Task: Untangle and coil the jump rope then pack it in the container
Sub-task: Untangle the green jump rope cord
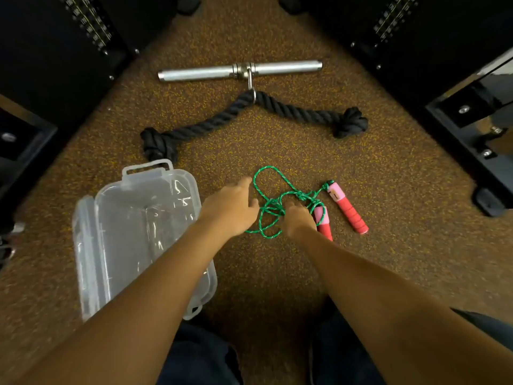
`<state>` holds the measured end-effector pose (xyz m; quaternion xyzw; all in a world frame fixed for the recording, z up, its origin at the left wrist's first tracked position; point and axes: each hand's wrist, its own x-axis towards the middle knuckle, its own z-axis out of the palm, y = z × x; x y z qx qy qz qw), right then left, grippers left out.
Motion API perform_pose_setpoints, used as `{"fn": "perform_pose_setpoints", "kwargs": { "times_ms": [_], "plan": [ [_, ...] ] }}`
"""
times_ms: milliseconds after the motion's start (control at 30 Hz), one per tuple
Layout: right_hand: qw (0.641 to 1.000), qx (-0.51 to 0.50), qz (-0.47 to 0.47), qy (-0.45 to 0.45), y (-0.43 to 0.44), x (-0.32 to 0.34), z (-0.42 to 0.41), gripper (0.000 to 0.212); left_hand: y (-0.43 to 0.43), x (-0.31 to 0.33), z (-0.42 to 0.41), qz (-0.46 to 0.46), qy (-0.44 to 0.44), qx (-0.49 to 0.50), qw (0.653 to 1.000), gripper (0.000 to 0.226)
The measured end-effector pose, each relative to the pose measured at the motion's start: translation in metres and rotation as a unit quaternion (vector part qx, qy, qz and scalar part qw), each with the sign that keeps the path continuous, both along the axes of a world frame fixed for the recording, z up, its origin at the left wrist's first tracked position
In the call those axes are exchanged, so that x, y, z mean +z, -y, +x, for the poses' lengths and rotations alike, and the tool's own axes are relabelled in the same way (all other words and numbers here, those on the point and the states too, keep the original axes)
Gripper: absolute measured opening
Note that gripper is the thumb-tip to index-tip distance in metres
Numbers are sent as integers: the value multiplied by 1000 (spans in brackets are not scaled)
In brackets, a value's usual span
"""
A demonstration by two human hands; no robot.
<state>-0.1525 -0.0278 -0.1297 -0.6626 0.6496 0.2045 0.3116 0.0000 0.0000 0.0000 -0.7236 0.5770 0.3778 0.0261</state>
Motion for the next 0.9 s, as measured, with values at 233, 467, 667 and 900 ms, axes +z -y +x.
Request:
{"fn": "perform_pose_setpoints", "kwargs": {
  "times_ms": [233, 467, 667, 900],
  "plan": [
    [998, 15, 43, -54, 2, -31, 10, 53, 7, -17, 5, 34, -43, 18, 998, 44],
    [996, 5, 88, 18, -3, -24, 12, 37, 26, -12, 6, 45, -85, 51, 994, 41],
    [987, -33, 57, 148, 17, 25, 18, 34, 30, -1, 14, 16, -90, 82, 992, 37],
    [945, -57, 64, 317, 23, 126, 16, 18, -2, 32, 10, -47, -107, 55, 992, 45]
  ]
}}
